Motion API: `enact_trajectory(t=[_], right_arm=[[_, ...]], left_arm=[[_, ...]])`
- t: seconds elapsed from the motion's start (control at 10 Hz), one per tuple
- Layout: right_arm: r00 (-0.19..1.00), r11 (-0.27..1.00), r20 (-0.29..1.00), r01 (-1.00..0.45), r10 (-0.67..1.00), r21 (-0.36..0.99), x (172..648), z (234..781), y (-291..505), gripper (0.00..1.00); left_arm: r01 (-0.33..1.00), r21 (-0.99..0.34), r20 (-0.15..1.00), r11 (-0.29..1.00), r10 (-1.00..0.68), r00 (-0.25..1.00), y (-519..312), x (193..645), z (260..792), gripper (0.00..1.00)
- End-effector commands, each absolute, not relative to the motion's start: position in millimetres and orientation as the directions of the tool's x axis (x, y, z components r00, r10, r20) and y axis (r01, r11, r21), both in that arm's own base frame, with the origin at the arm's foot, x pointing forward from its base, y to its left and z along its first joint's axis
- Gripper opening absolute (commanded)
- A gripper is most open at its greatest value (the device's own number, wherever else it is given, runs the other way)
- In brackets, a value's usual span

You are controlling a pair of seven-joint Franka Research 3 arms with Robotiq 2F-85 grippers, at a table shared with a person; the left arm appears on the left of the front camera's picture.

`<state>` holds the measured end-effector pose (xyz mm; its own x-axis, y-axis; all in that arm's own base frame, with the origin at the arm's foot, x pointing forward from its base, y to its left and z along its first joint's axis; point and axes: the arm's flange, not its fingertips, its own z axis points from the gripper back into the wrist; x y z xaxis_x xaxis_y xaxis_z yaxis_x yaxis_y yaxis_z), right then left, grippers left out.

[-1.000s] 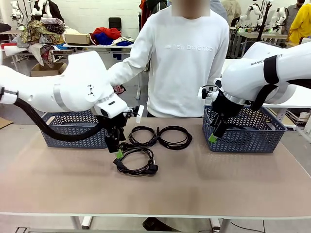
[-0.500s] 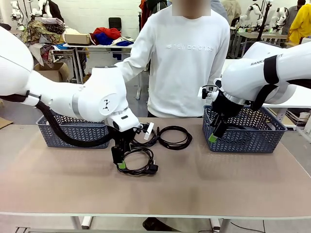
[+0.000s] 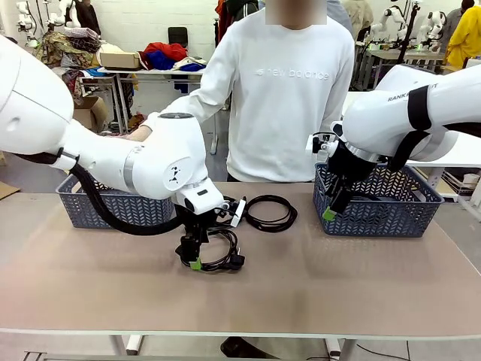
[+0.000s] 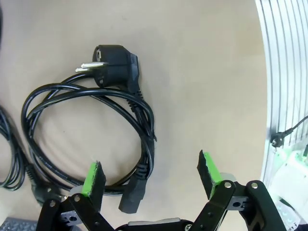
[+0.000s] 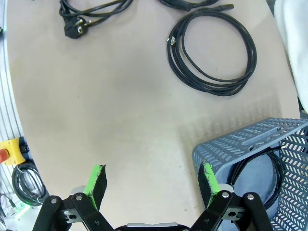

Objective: Organize the cables according to human instructions.
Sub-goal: Pick up a bundle of cables and place it in the basket indicated by the human.

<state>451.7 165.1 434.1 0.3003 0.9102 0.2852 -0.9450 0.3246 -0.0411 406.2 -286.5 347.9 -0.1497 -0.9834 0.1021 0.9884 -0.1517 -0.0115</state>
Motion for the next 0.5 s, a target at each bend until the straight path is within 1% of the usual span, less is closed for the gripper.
enact_trajectory(t=[0.0, 0.4], right_arm=[[0.297, 0.323, 0.282, -0.945, 0.912, -0.048, 452.9, 435.5, 165.9, 1.0], [0.297, 0.323, 0.282, -0.945, 0.912, -0.048, 452.9, 435.5, 165.9, 1.0]], left_arm=[[0.991, -0.005, 0.098, -0.137, -0.986, -0.136, -285.2, 406.6, 340.3, 1.0], [0.991, -0.006, 0.116, -0.135, -0.984, -0.134, -285.5, 408.5, 322.0, 1.0]])
